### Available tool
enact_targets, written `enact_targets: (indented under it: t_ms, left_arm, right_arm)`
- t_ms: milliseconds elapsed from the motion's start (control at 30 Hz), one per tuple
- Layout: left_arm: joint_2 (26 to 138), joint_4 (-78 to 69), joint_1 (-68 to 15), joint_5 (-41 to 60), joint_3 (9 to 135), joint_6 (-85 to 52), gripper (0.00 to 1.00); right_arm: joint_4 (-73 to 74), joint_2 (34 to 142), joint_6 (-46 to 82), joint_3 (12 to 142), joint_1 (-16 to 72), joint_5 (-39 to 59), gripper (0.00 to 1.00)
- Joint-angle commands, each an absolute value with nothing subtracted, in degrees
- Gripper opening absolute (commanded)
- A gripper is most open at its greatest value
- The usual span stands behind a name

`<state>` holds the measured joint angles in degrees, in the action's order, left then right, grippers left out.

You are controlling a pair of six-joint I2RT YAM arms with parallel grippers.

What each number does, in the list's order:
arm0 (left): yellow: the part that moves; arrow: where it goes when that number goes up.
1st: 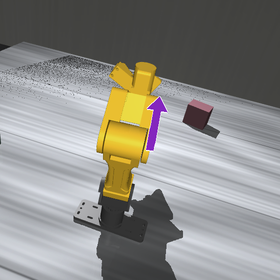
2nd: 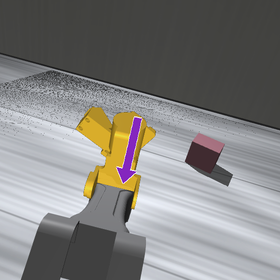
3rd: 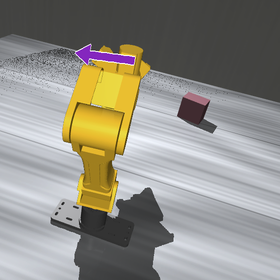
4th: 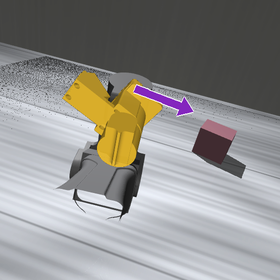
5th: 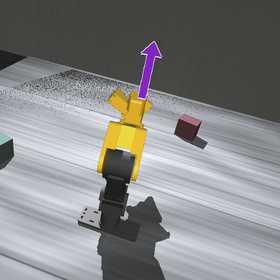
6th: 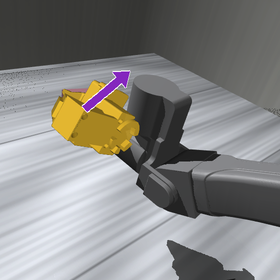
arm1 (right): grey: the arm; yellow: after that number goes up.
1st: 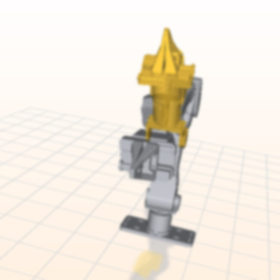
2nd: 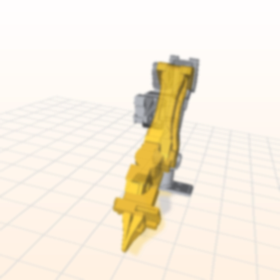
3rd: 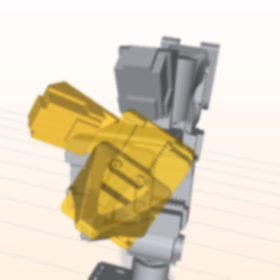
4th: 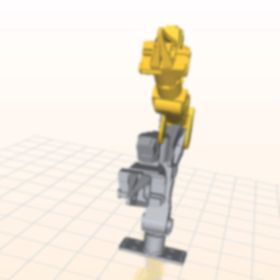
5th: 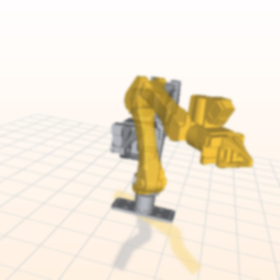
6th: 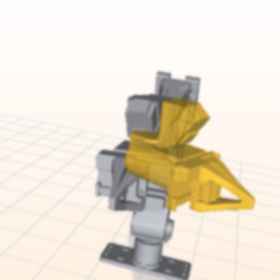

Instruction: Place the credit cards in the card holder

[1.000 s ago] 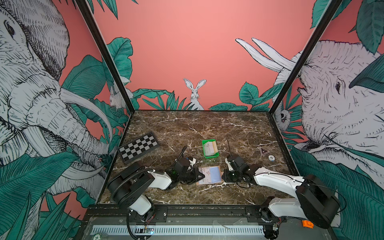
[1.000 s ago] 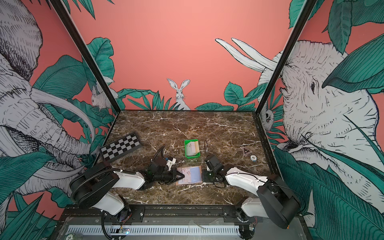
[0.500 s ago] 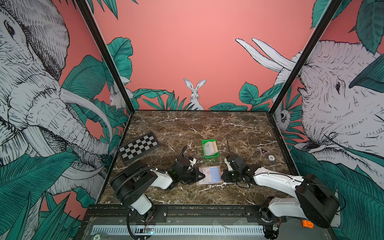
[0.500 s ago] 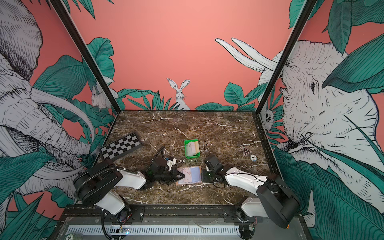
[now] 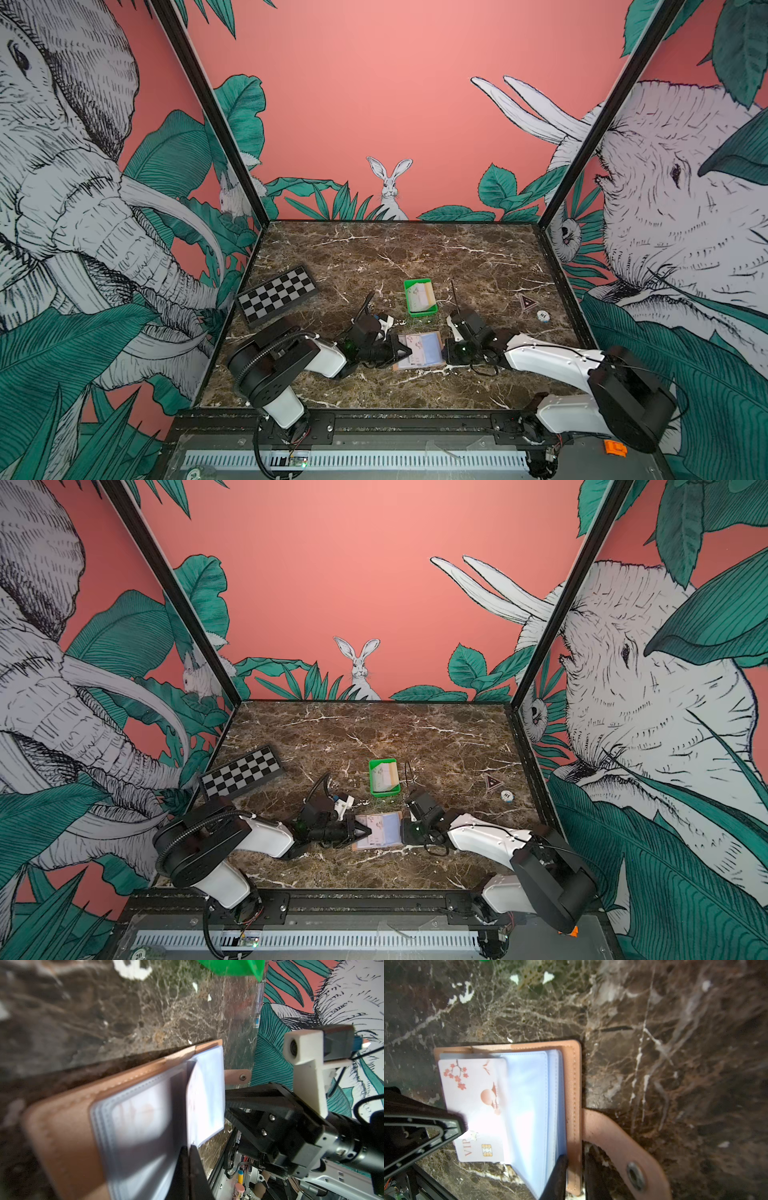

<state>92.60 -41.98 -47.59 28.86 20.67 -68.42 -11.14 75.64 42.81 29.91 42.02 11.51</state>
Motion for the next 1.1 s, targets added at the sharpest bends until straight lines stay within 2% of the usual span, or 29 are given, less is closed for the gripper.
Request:
enact_targets:
  t_ms: [0, 100, 400, 500, 733, 1067]
  left_arm:
    - [93.19, -40.69, -47.99, 28.92, 20.91, -68.54, 0.00]
    - [92.80, -38.52, -48.06, 28.65, 21.33, -67.79, 0.00]
    - [91.00, -30.58, -48.25, 27.79, 23.80, -65.62, 0.20]
    - [89.94, -26.79, -48.40, 26.92, 24.67, -64.37, 0.23]
    - [88.60, -21.00, -48.45, 25.28, 26.16, -62.53, 0.22]
    - [88.28, -16.66, -48.78, 23.99, 28.09, -60.91, 0.14]
  right_arm:
    - [-16.14, 76.23, 42.53, 30.15, 42.56, 8.08, 0.18]
    - [-16.89, 75.67, 42.30, 30.15, 42.55, 7.51, 0.18]
    - [-15.95, 76.90, 42.01, 30.14, 43.07, 8.33, 0.11]
    - [-15.91, 77.17, 42.01, 30.15, 43.33, 8.18, 0.10]
    - [-16.01, 77.55, 41.82, 30.50, 43.64, 7.88, 0.08]
    - [-16.52, 77.80, 41.66, 30.84, 43.80, 7.47, 0.07]
